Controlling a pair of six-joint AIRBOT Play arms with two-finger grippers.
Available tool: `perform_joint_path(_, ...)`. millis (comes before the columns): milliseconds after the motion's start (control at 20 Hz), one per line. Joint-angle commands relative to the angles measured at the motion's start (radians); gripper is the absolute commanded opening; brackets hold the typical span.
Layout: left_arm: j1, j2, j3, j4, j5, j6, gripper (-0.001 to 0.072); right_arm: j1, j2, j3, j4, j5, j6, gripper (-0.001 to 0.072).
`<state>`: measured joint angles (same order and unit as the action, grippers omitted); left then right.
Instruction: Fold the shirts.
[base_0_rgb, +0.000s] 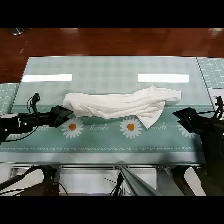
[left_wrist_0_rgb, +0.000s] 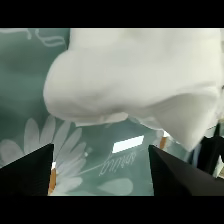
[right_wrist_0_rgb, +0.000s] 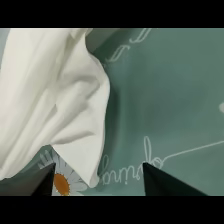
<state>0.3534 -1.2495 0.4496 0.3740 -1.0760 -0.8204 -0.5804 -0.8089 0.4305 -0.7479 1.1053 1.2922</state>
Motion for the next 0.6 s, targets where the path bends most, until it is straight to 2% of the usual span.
perform_joint_path(0,-0.091,-0.014,-0.011,-0.085,0.143,0.042,0.0702,-0.002,0.013,-0.036,0.024,0.025,-0.016,0.0620)
perform_joint_path(200,-0.134,-0.017,-0.010,-0.206,0.165,0.183,0.0699,-0.002,0.013,-0.036,0.000,0.048,-0.015,0.0619)
perform_joint_path(400,-0.133,-0.018,-0.010,-0.214,0.160,0.226,0.0698,-0.002,0.013,-0.036,-0.019,0.062,-0.014,0.0619)
perform_joint_path(550,-0.129,-0.018,-0.010,-0.214,0.160,0.226,0.0697,-0.002,0.013,-0.036,-0.021,0.062,-0.014,0.0619)
